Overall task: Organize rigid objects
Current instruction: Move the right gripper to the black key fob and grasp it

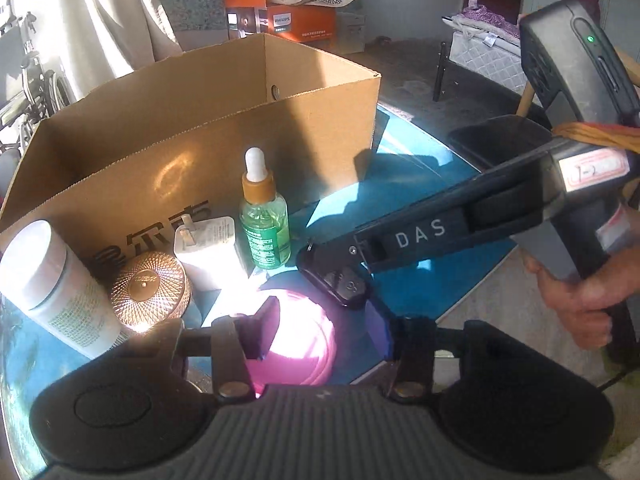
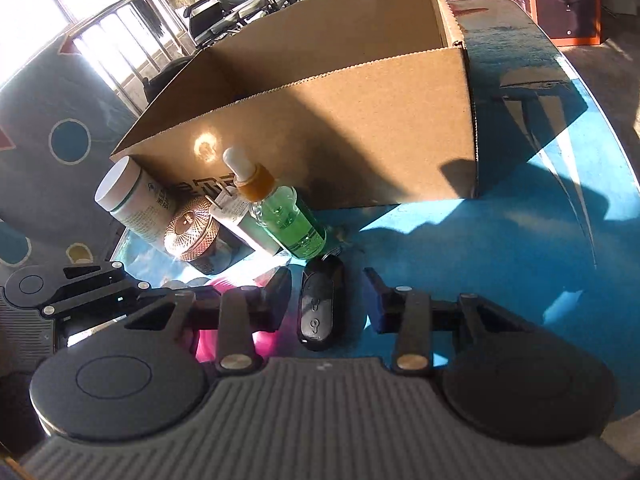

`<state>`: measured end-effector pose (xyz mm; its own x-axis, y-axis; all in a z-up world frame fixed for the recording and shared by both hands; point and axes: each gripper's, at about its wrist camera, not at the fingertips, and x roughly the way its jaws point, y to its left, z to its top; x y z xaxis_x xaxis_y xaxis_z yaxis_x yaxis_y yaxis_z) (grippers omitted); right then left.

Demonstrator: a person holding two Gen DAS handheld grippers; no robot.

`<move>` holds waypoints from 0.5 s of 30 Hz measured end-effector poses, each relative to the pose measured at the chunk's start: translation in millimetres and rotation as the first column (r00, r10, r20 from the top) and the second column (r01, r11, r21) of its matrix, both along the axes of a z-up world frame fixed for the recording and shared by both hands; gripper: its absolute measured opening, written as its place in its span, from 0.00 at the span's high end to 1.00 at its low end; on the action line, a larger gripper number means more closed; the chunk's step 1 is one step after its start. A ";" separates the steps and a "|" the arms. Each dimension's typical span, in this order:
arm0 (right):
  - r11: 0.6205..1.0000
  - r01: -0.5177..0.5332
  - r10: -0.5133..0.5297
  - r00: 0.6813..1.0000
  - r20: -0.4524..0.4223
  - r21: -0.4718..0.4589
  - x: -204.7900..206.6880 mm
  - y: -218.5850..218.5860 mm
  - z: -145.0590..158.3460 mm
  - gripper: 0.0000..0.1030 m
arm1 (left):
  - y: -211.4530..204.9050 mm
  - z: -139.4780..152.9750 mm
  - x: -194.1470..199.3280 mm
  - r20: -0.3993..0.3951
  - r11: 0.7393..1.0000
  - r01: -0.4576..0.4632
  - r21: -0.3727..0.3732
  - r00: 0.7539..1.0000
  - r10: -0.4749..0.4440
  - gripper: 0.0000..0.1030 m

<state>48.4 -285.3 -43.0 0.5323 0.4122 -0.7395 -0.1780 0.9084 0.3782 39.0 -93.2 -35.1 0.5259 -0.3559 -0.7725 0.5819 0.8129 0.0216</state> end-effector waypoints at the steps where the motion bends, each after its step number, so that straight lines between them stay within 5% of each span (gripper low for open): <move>1: 1.000 -0.012 0.012 1.000 -0.001 -0.013 1.7 3.1 -1.6 0.65 | -2.7 -1.8 -0.5 0.009 1.000 0.004 0.009 1.000 -0.004 0.56; 15: 0.992 -0.082 0.081 0.997 -0.016 -0.094 17.8 12.8 -11.2 0.82 | -21.0 -9.4 3.1 0.020 0.996 0.079 0.045 0.997 -0.080 0.61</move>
<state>66.2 -272.5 -54.2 0.4904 0.3815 -0.7836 -0.2483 0.9230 0.2939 42.1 -114.1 -44.5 0.5138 -0.3631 -0.7773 0.6436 0.7623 0.0693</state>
